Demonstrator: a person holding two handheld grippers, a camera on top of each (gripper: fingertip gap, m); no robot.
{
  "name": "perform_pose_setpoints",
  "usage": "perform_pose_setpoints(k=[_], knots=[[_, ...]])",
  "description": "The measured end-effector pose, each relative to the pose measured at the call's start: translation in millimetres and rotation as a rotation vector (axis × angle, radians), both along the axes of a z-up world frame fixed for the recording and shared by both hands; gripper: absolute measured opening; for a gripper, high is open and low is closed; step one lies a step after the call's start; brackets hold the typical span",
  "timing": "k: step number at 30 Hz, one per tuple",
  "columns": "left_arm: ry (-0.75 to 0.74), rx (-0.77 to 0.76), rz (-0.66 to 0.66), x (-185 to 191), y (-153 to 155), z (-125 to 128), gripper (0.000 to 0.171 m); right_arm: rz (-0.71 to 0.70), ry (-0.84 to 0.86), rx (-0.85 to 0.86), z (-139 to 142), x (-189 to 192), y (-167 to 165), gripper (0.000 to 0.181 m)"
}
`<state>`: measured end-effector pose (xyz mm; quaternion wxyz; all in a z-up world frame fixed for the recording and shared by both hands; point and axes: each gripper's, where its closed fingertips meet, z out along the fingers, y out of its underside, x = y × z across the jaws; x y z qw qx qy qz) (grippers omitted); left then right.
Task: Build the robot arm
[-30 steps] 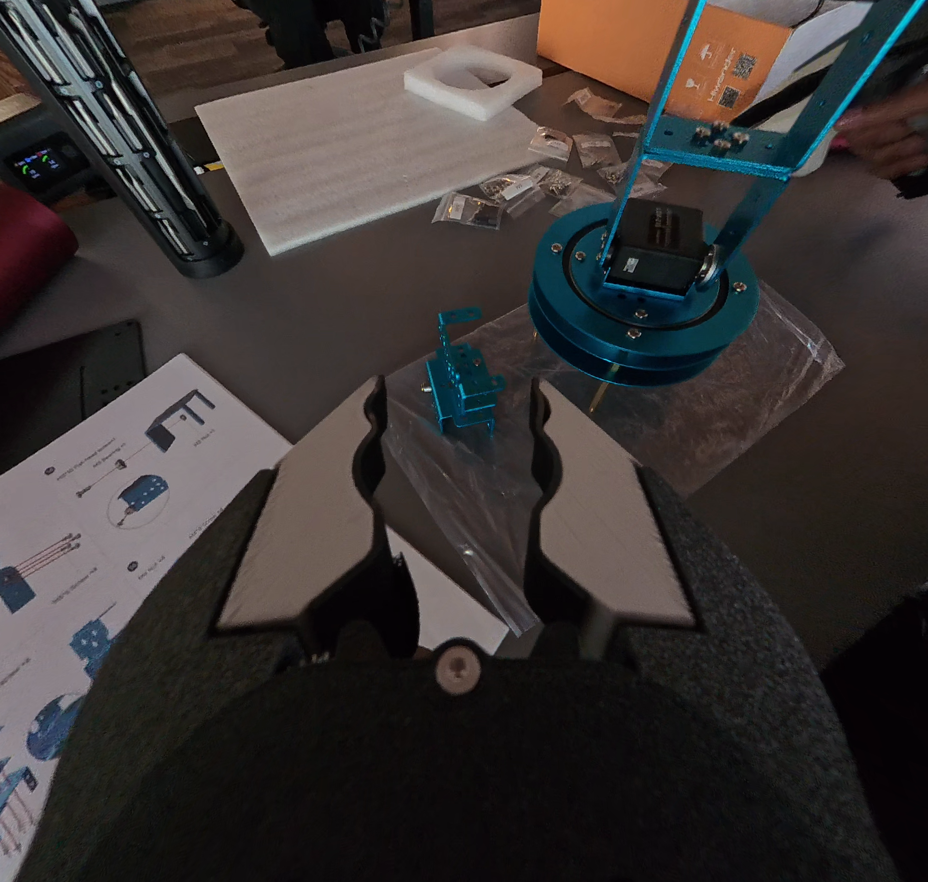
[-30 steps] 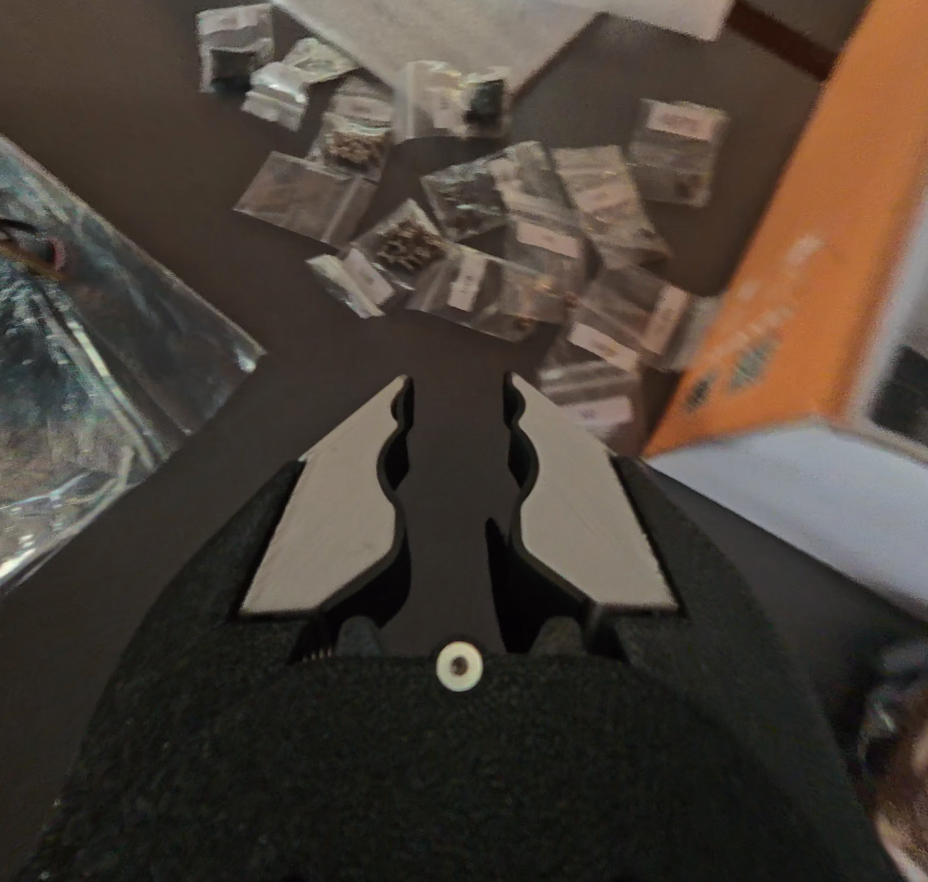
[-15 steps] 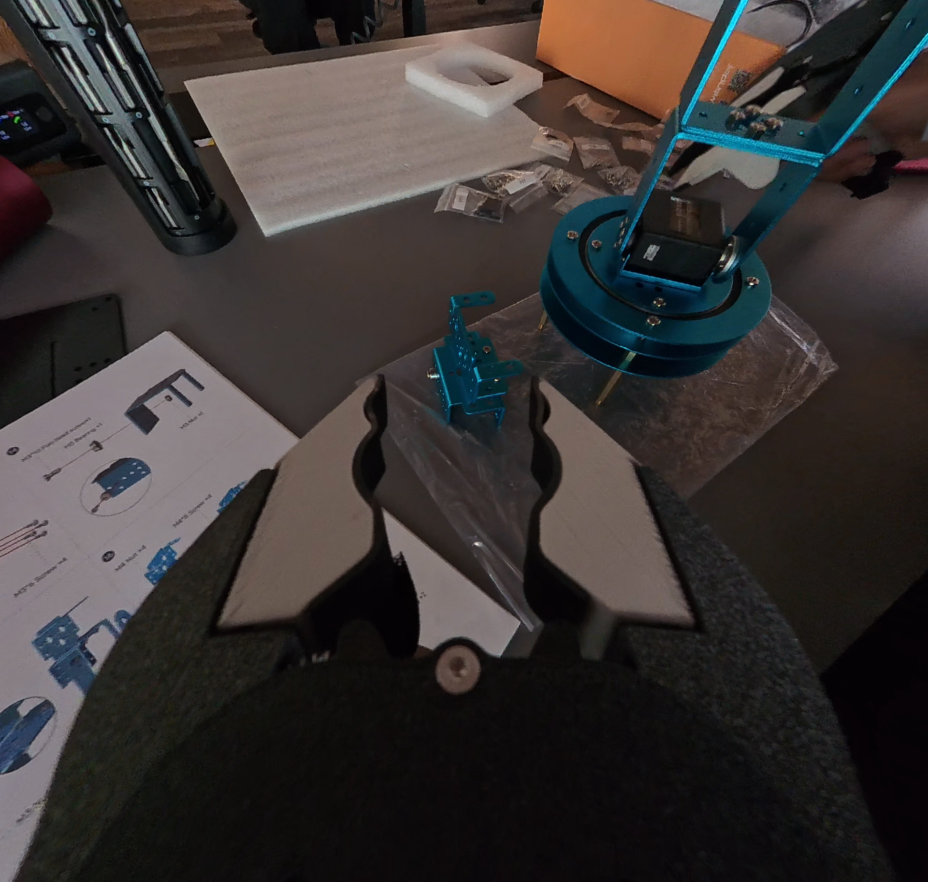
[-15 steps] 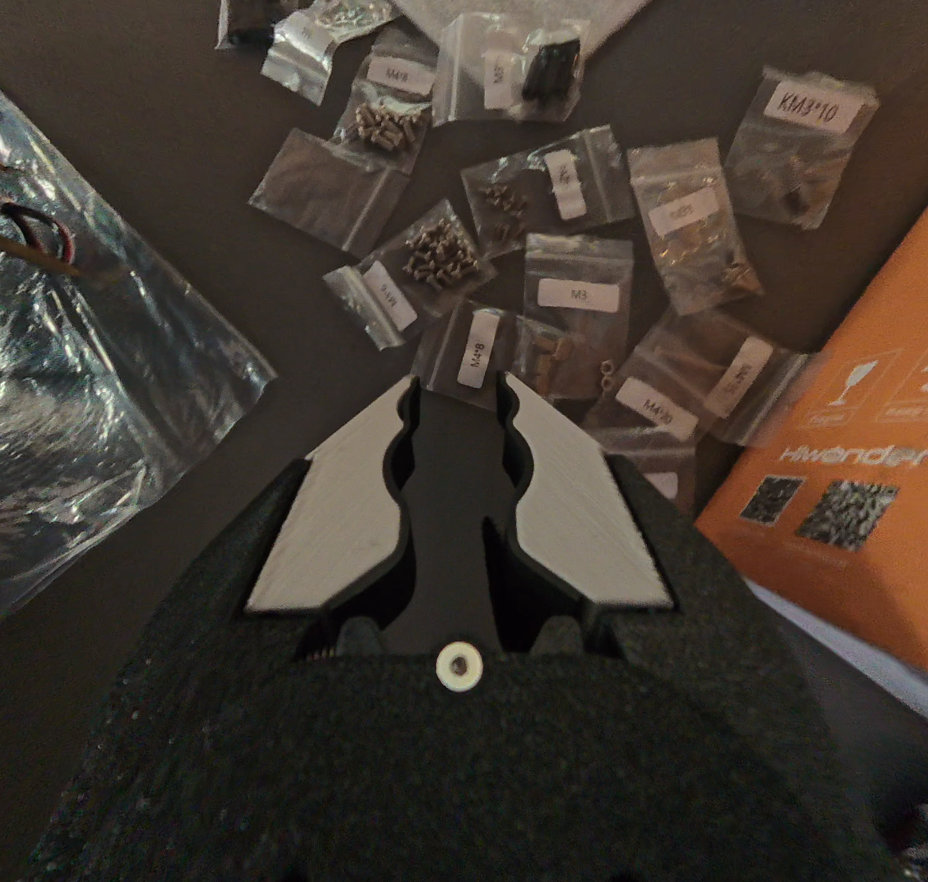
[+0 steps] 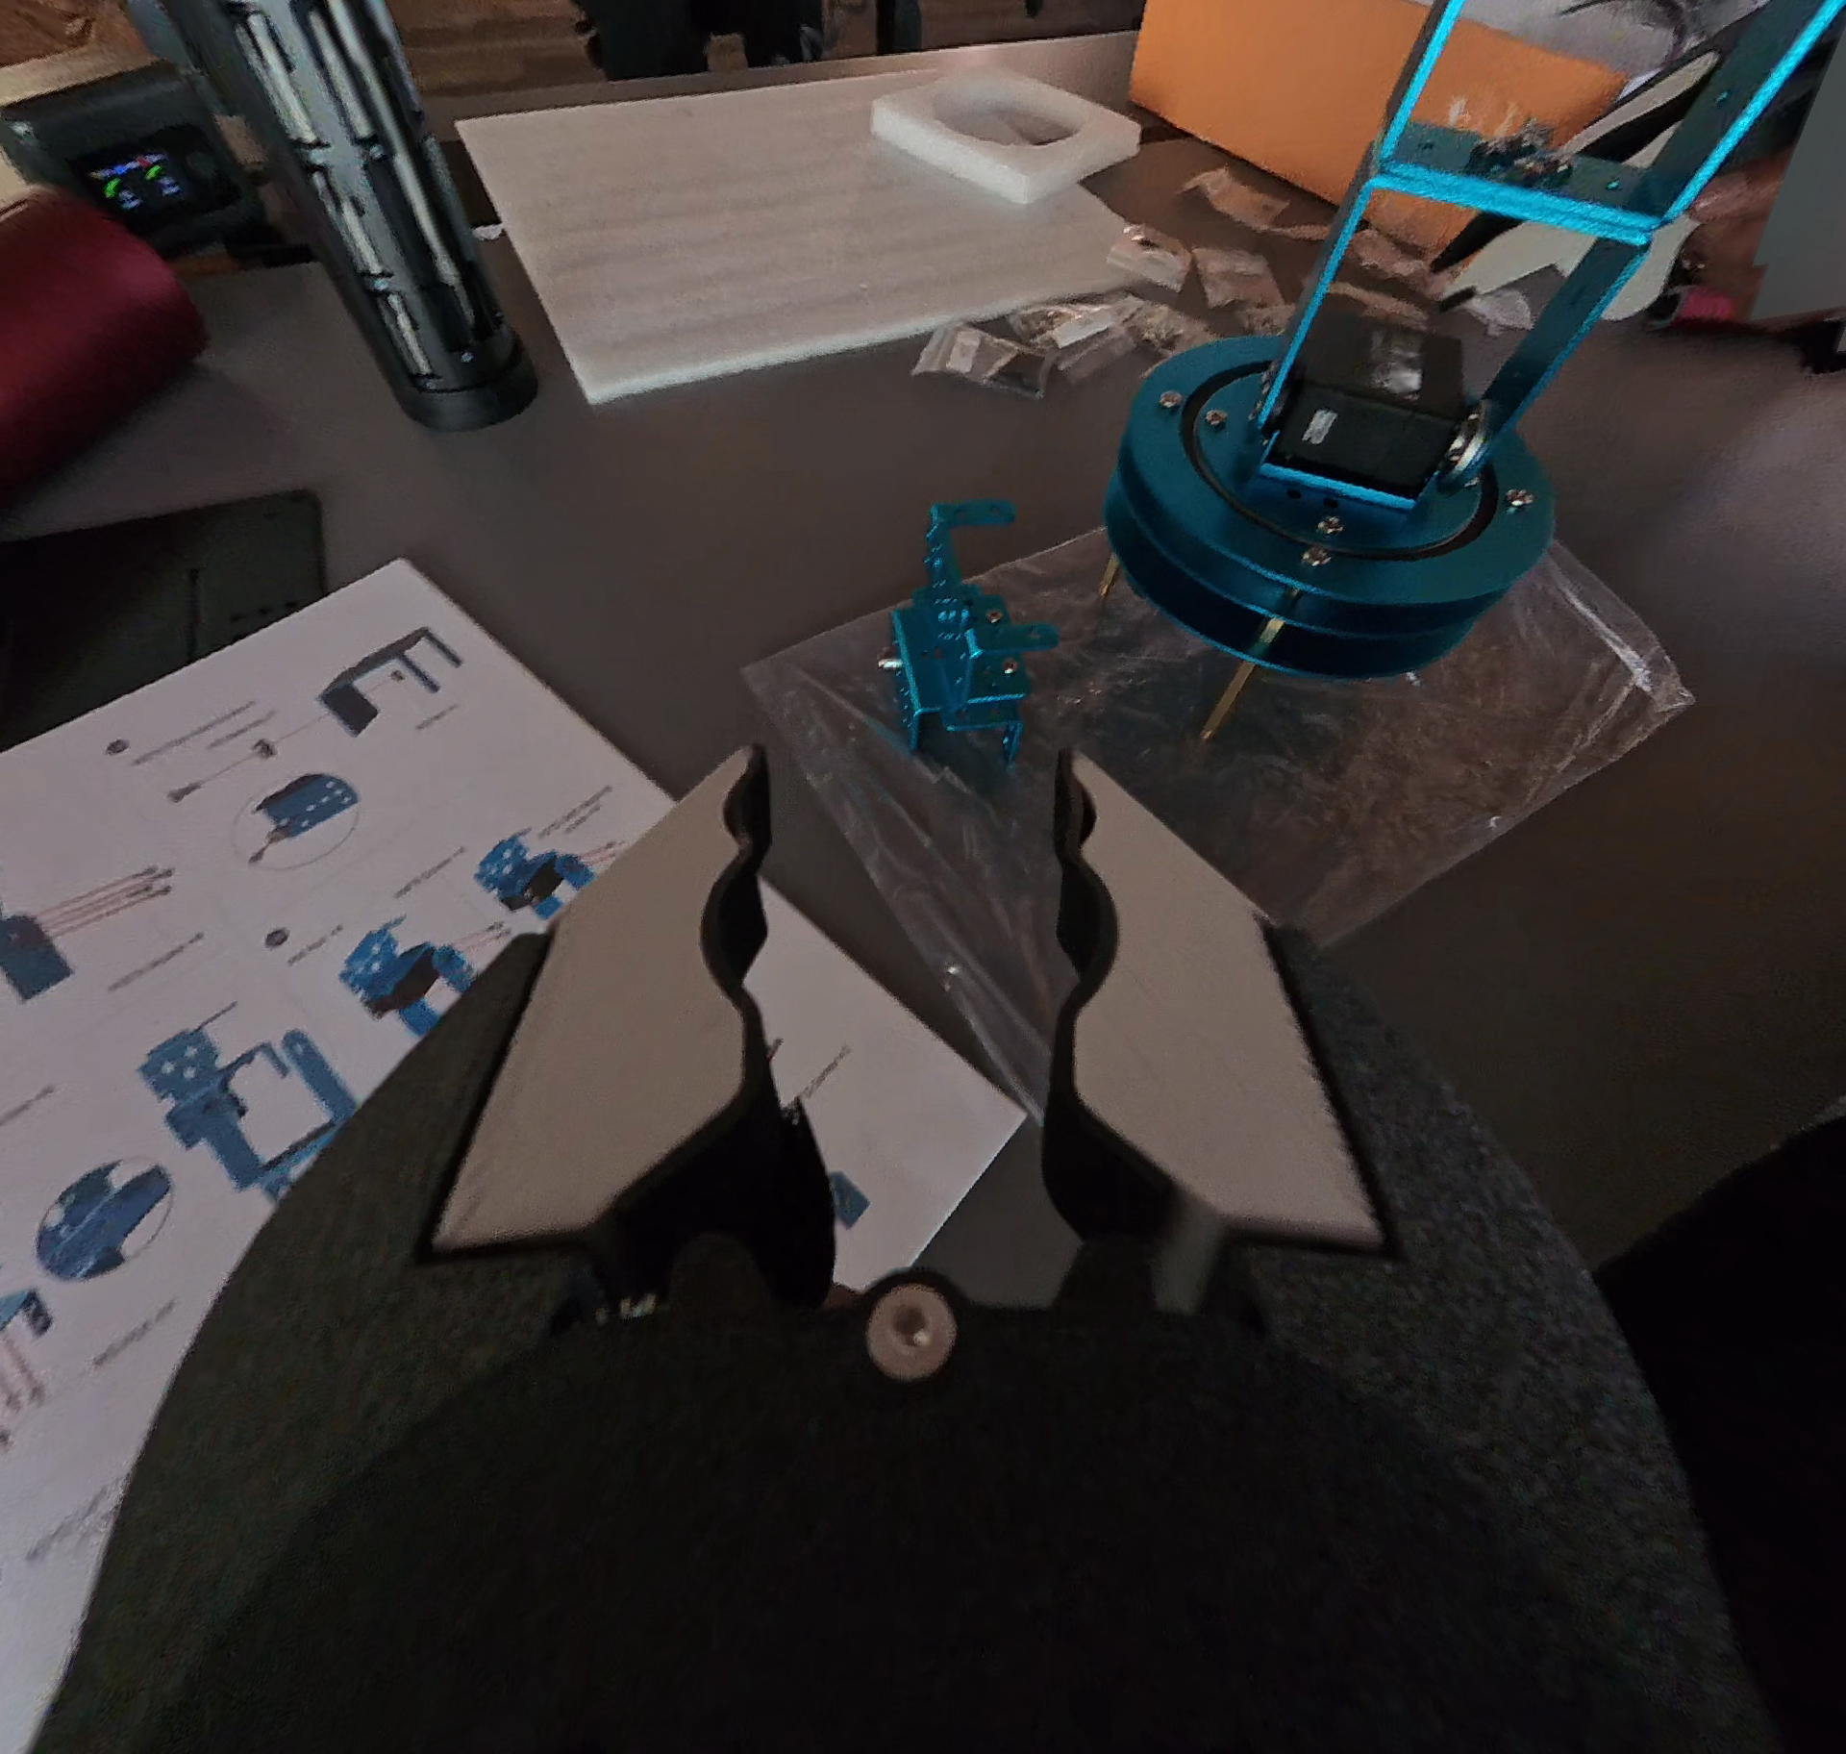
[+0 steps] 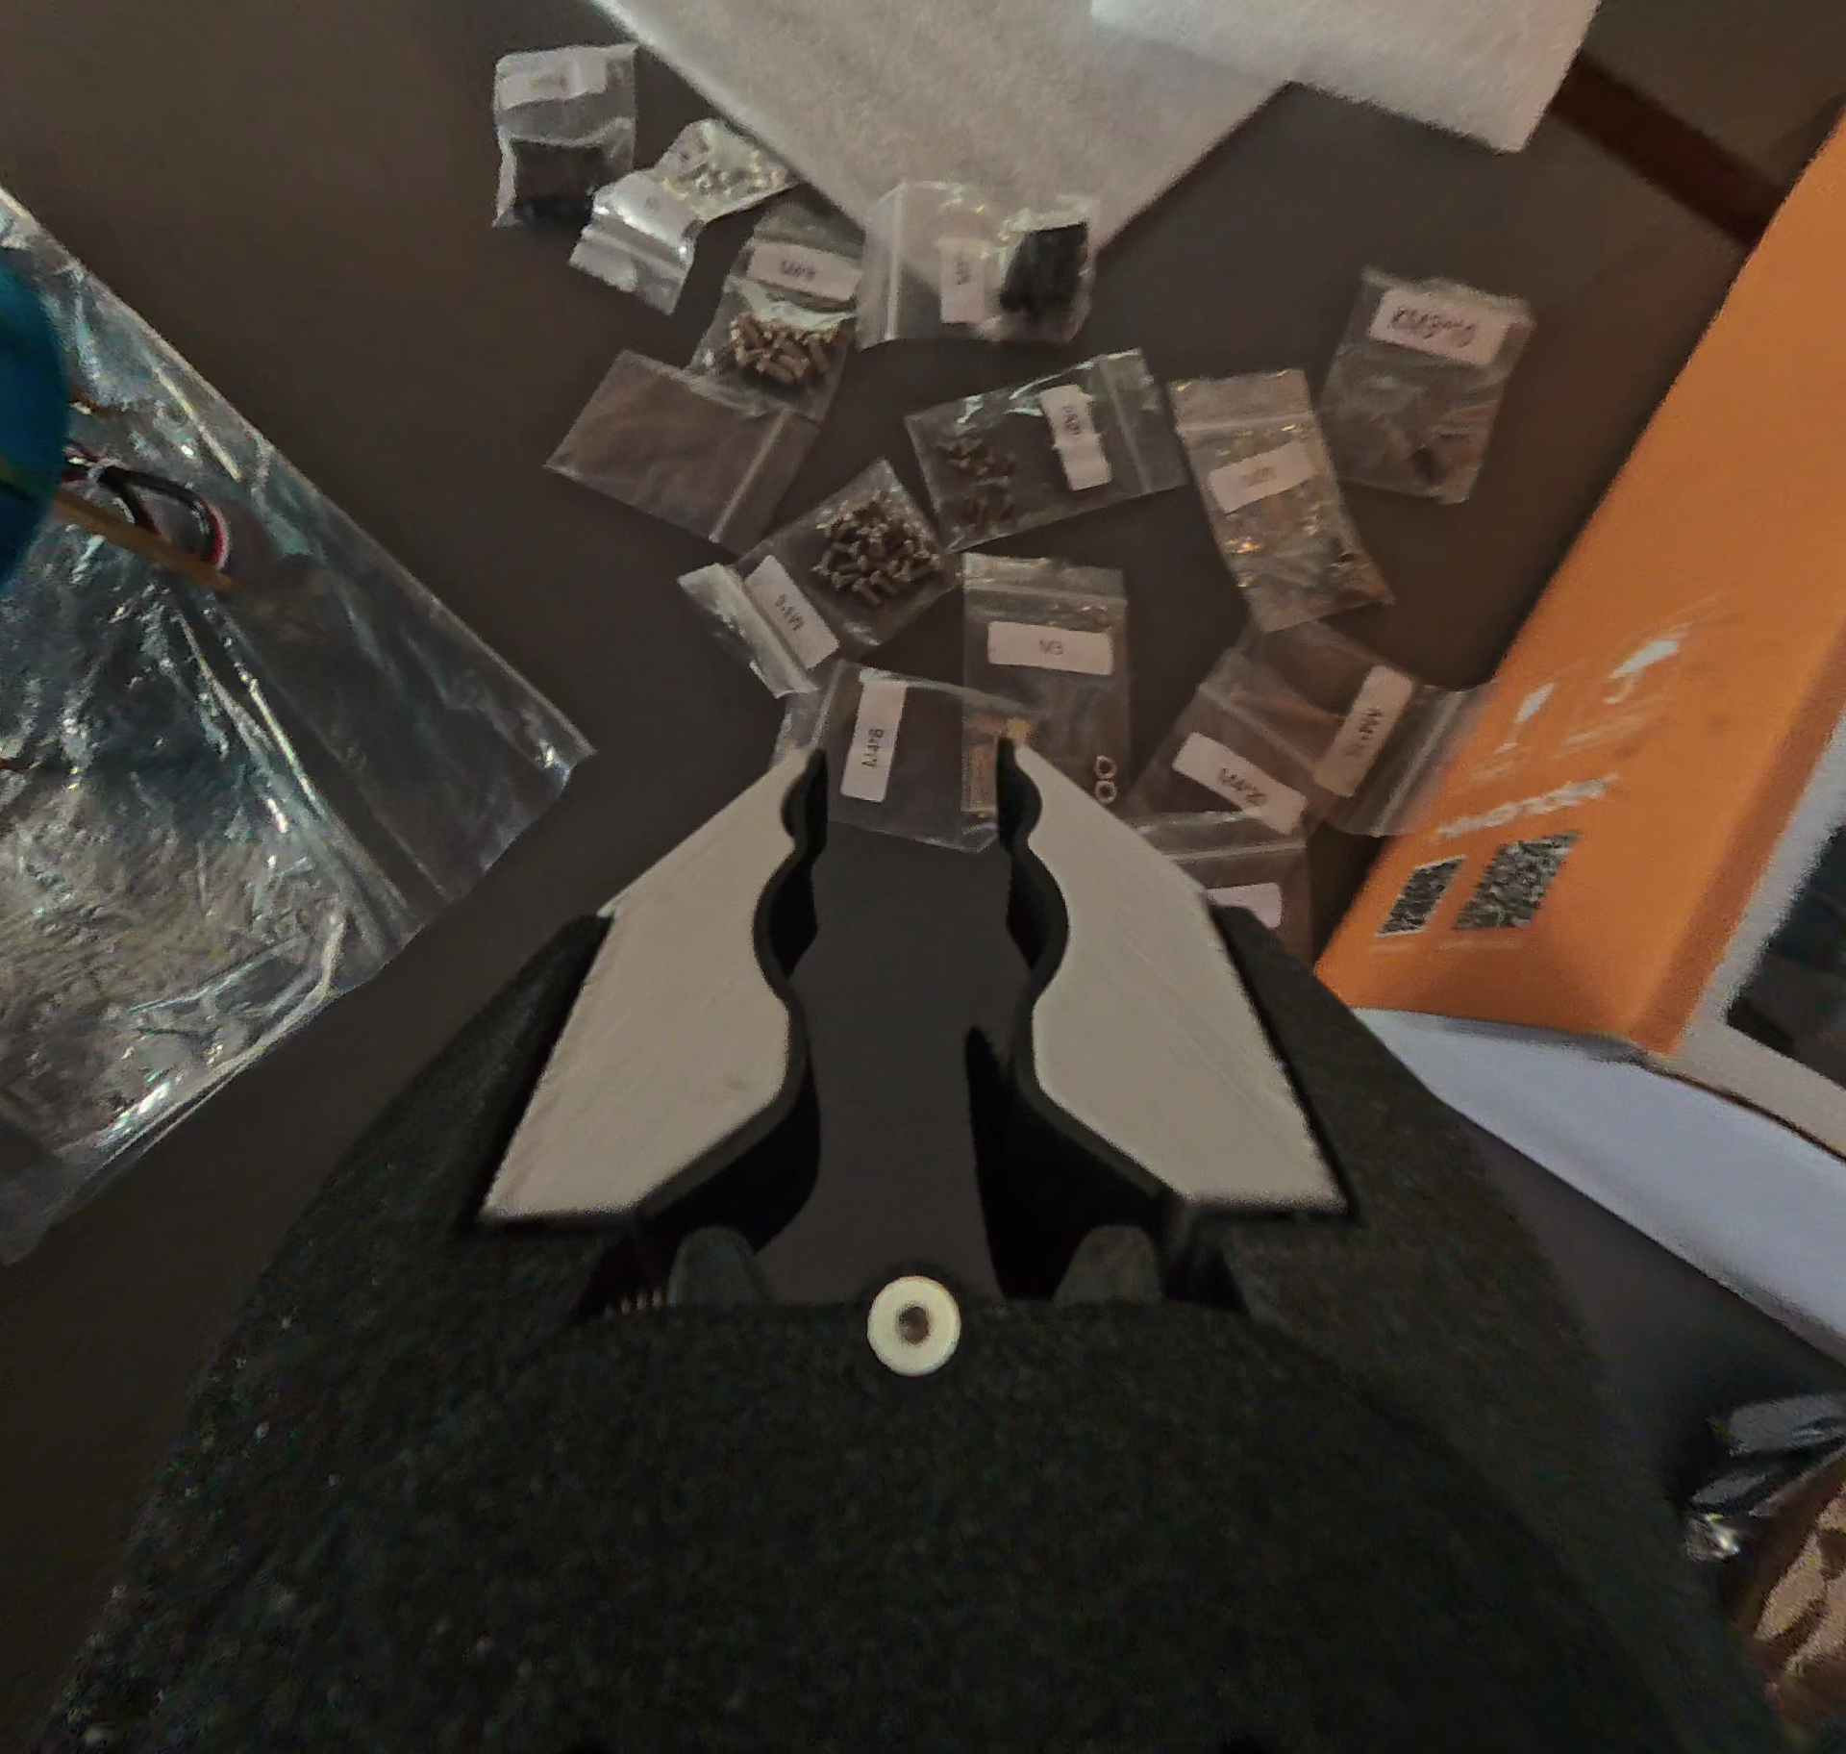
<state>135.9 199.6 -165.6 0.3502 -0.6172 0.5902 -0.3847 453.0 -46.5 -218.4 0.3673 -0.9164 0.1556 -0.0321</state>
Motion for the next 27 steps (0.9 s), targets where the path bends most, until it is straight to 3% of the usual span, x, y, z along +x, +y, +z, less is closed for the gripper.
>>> perform_pose_setpoints(k=[11,27], knots=[[0.038,-0.024,0.248,-57,47,-21,0.057,-0.069,-0.006,0.087,7,3,11,0.033],[0.039,0.013,0.252,-69,66,-29,0.055,-0.152,0.016,0.139,7,-2,14,0.033]])
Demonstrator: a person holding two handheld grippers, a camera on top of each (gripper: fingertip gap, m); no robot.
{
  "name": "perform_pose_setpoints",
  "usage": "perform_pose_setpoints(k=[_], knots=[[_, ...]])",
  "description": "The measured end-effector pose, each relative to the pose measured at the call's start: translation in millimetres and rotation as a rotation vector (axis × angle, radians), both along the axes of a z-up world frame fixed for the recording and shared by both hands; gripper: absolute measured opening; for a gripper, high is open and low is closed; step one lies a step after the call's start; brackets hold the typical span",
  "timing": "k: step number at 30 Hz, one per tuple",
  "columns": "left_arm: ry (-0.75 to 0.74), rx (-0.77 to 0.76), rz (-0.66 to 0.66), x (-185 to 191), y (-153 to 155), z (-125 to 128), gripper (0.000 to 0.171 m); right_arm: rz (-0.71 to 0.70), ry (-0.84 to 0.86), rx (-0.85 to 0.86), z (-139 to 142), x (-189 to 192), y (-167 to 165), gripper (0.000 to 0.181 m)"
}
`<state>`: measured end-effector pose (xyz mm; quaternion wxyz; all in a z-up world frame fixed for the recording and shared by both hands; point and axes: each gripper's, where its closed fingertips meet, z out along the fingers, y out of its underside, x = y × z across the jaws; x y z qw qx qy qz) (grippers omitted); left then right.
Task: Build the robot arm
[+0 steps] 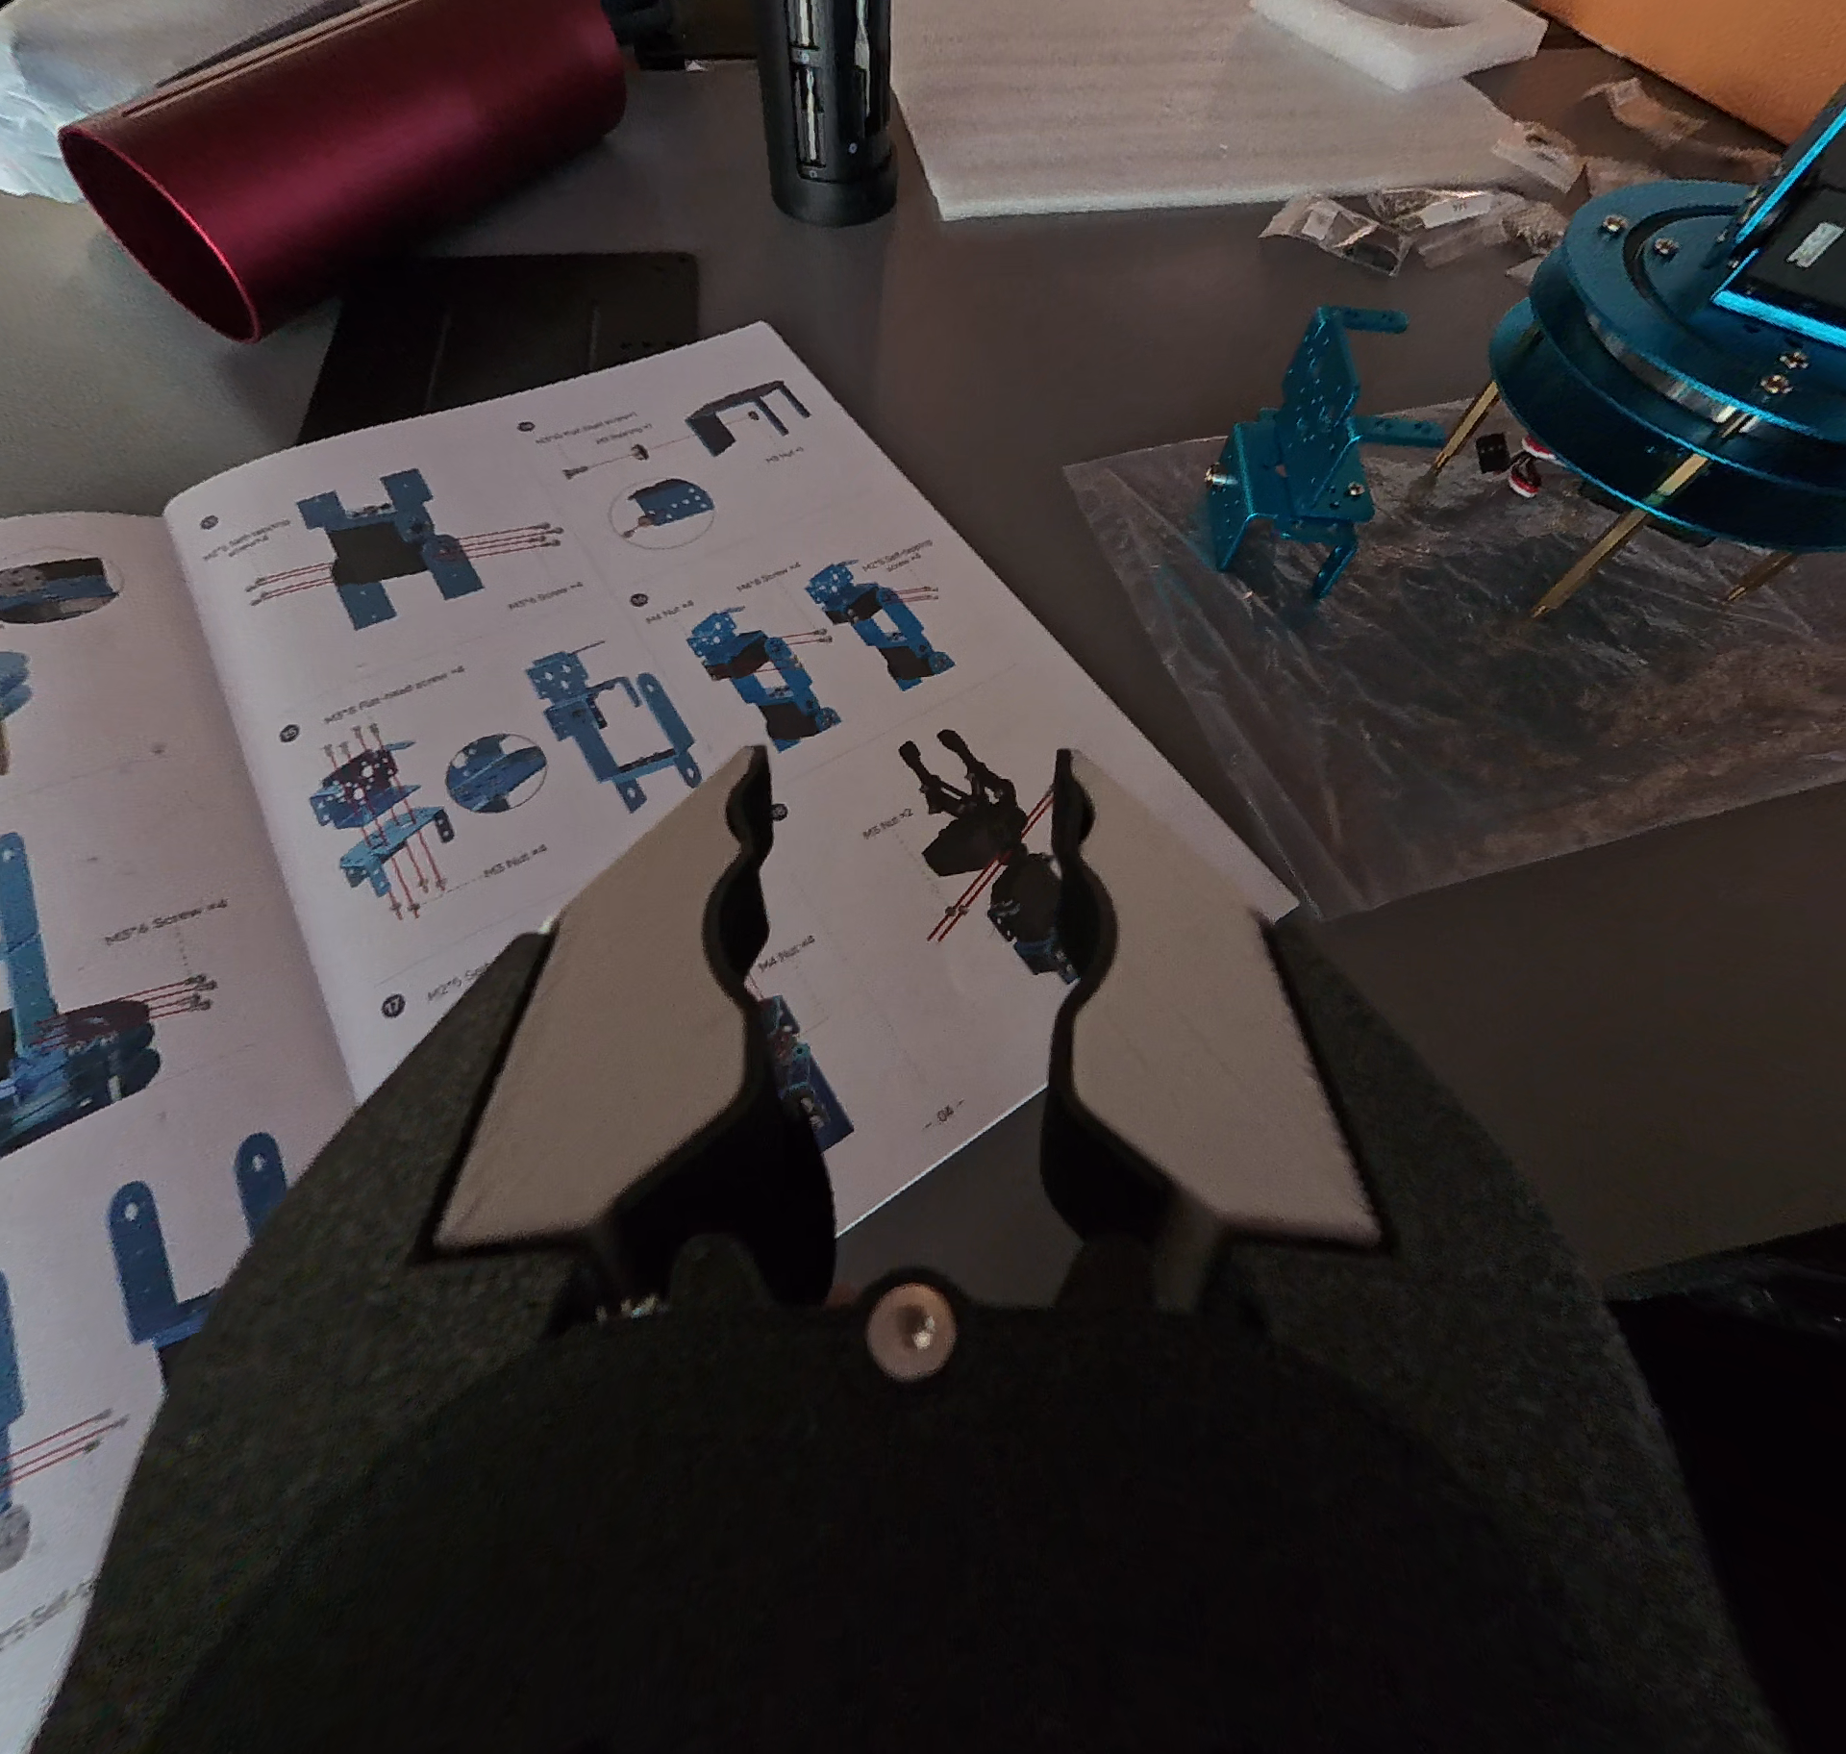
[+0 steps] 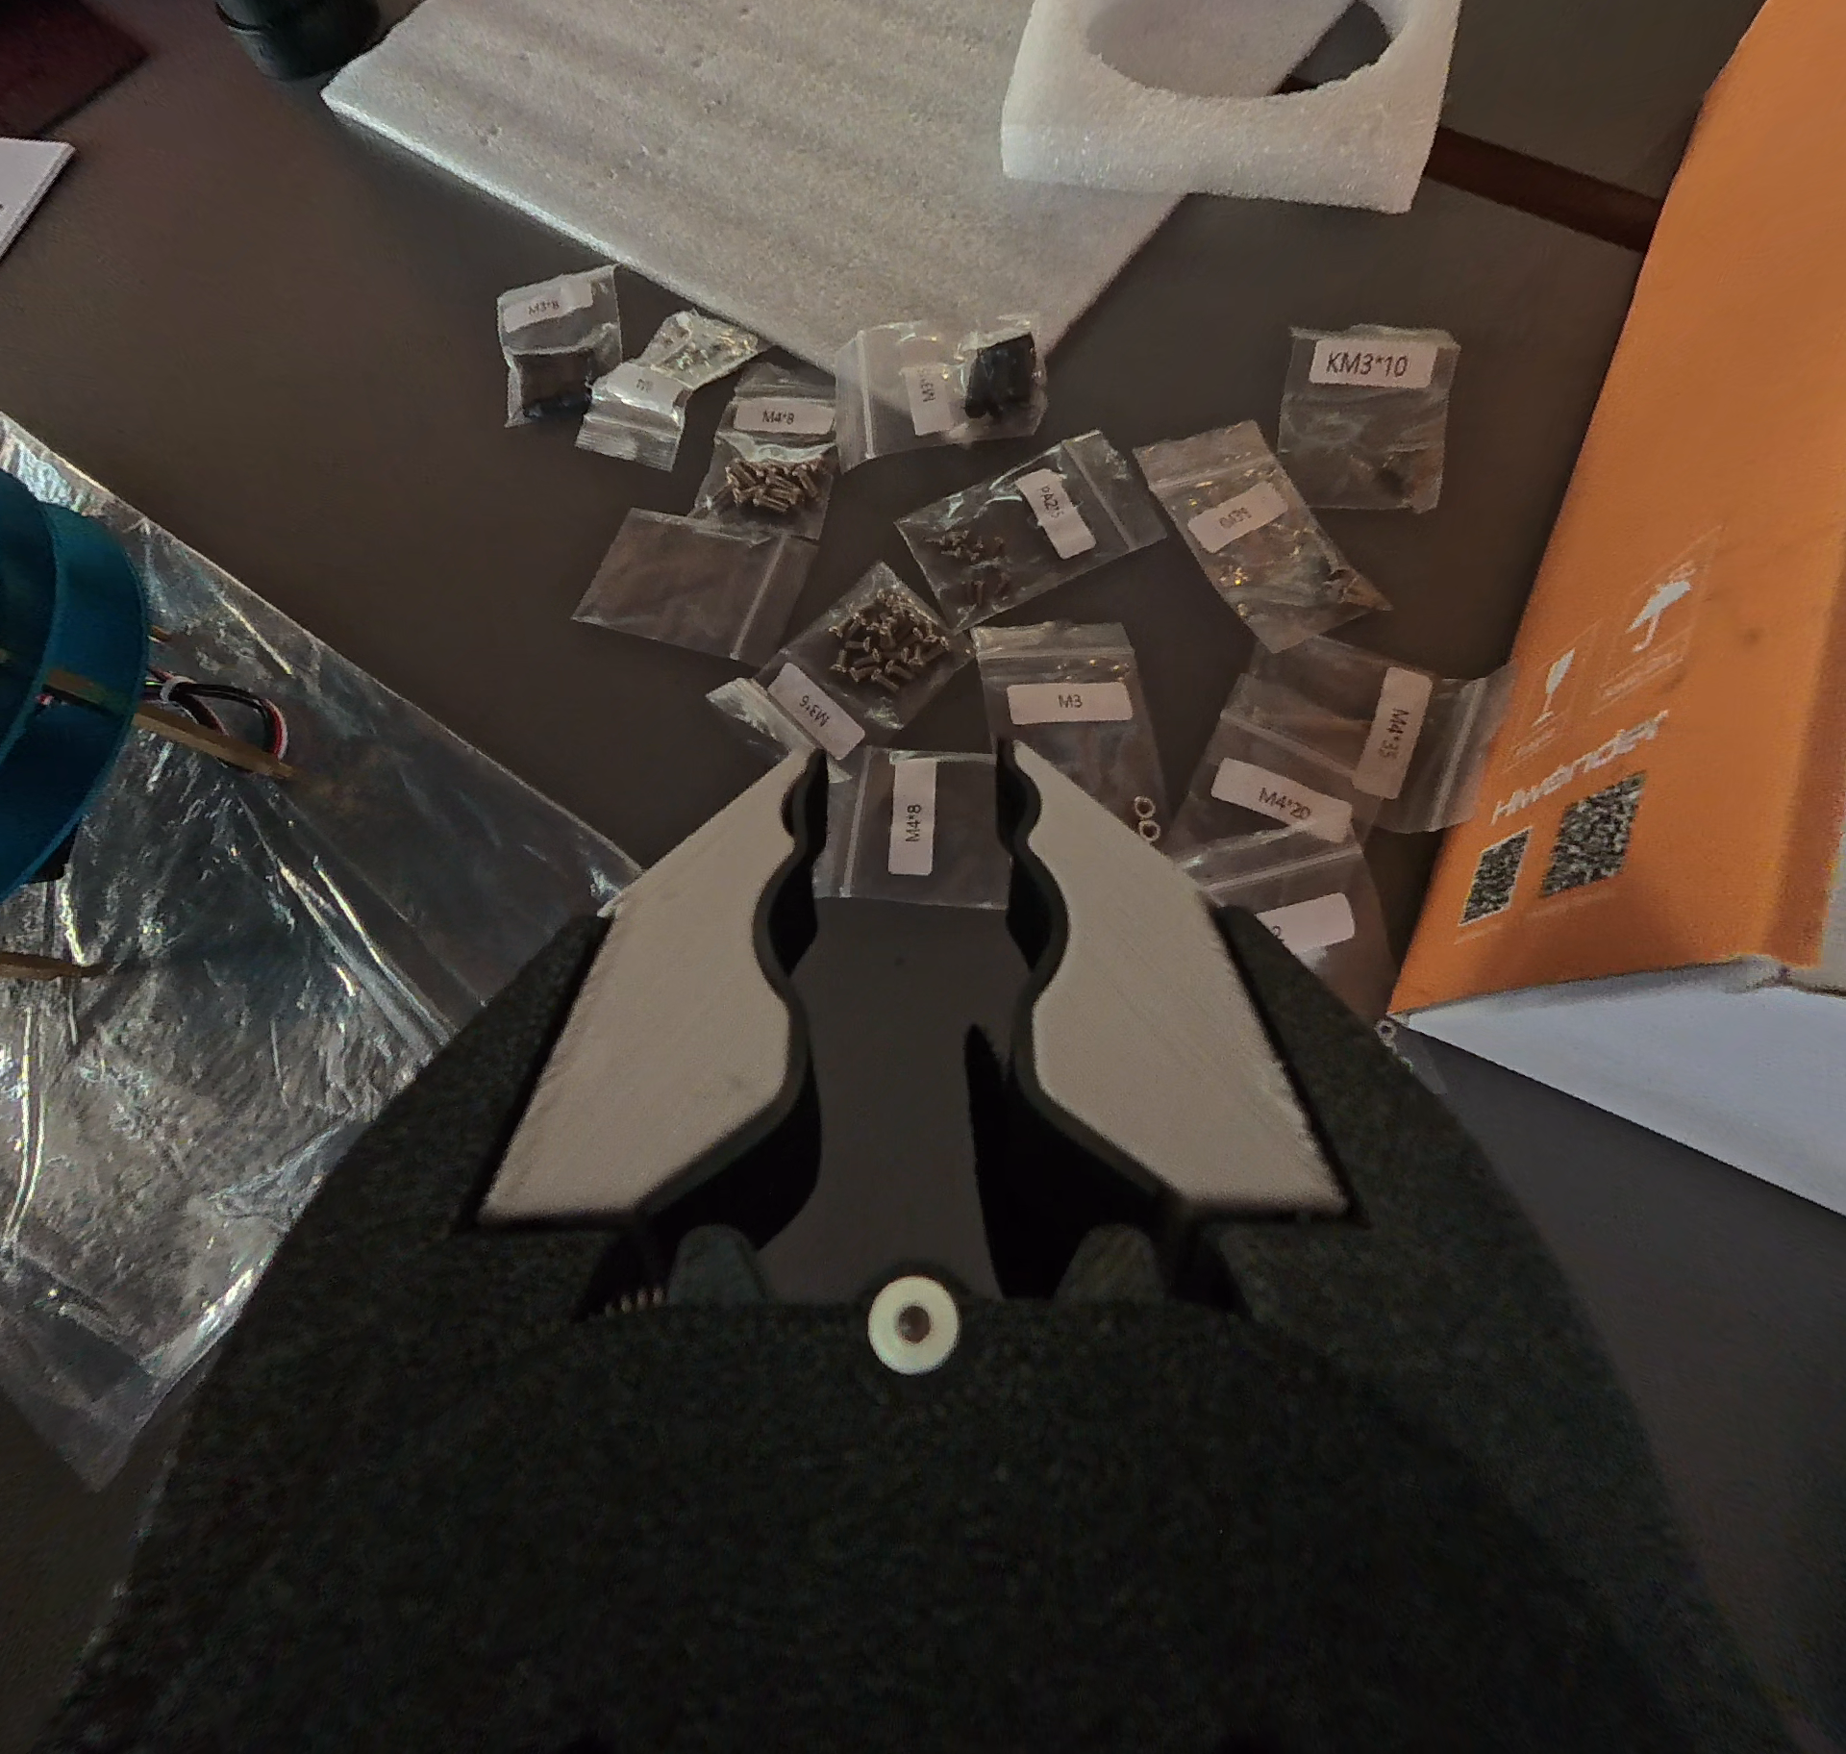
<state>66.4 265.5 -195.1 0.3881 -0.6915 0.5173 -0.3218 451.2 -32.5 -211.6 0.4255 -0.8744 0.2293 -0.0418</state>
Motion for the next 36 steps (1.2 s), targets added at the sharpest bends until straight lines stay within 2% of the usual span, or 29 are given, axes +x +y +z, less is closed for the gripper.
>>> perform_pose_setpoints(k=[5,13,18,24,29,32,36], knots=[[-0.006,-0.019,-0.002,4,-2,-2,0.055,-0.016,-0.021,-0.021,-2,5,-4,0.033],[0.017,-0.010,-0.059,29,-15,-1,0.055,-0.099,-0.095,-0.046,7,26,-34,0.033],[0.023,0.000,-0.099,50,-25,3,0.055,-0.078,-0.094,-0.069,-3,23,-34,0.033],[0.031,-0.001,-0.122,68,-32,1,0.055,0.041,-0.045,-0.060,-13,-4,-9,0.035],[0.042,0.006,-0.152,77,-37,0,0.055,0.108,-0.028,0.016,-2,-22,15,0.035],[0.033,0.014,-0.165,81,-39,4,0.055,0.158,-0.003,0.028,3,-23,46,0.035],[0.009,0.002,-0.175,82,-43,8,0.055,0.147,0.013,-0.085,-14,-6,91,0.037]])
